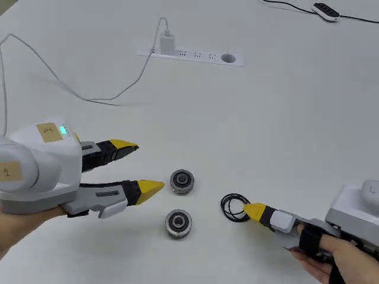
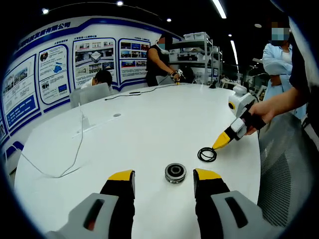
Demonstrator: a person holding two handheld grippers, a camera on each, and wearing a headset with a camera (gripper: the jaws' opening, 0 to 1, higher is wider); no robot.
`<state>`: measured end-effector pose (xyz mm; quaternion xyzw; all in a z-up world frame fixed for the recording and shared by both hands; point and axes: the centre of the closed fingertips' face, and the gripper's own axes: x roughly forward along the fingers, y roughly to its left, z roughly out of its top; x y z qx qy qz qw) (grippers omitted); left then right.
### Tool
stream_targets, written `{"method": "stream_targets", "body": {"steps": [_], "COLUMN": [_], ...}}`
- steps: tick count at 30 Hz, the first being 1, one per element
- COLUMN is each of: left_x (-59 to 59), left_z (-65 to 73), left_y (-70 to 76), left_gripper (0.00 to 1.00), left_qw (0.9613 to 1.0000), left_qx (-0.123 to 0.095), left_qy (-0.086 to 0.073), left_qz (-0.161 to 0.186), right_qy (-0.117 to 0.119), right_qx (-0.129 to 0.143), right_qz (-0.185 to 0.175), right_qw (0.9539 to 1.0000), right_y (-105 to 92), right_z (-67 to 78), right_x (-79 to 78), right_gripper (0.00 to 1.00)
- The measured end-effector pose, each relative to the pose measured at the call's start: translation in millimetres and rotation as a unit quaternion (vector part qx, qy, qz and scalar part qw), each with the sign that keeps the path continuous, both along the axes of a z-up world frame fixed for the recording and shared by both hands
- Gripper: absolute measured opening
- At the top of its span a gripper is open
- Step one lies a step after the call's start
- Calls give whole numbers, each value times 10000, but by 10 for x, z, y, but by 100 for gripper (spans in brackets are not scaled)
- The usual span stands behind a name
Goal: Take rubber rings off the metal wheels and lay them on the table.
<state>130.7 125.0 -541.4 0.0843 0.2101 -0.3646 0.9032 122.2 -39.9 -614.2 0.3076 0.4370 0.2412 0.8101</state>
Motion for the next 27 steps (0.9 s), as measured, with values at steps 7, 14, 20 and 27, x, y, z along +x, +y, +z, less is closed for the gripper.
{"method": "stream_targets", "body": {"steps": [7, 14, 20, 27], "left_x": [-59, -118, -200, -277], "left_z": [-24, -9, 20, 100], "left_y": [62, 163, 281, 454], "left_gripper": [48, 49, 50, 53], "left_qw": [10000, 9997, 9991, 9969], "left_qx": [4, -23, -40, -105], "left_qy": [23, 9, -4, -93], "left_qz": [80, 245, 433, 773], "right_qy": [-410, -1532, -2095, -2458], "right_qx": [-606, -1299, -1860, -2183], "right_qz": [387, 1049, 1374, 1467], "right_qw": [9966, 9740, 9501, 9329], "right_y": [-86, -96, -115, -211], "right_z": [-9, 121, 221, 340], "right_x": [-26, 20, 24, 25], "right_gripper": [13, 18, 23, 25]}}
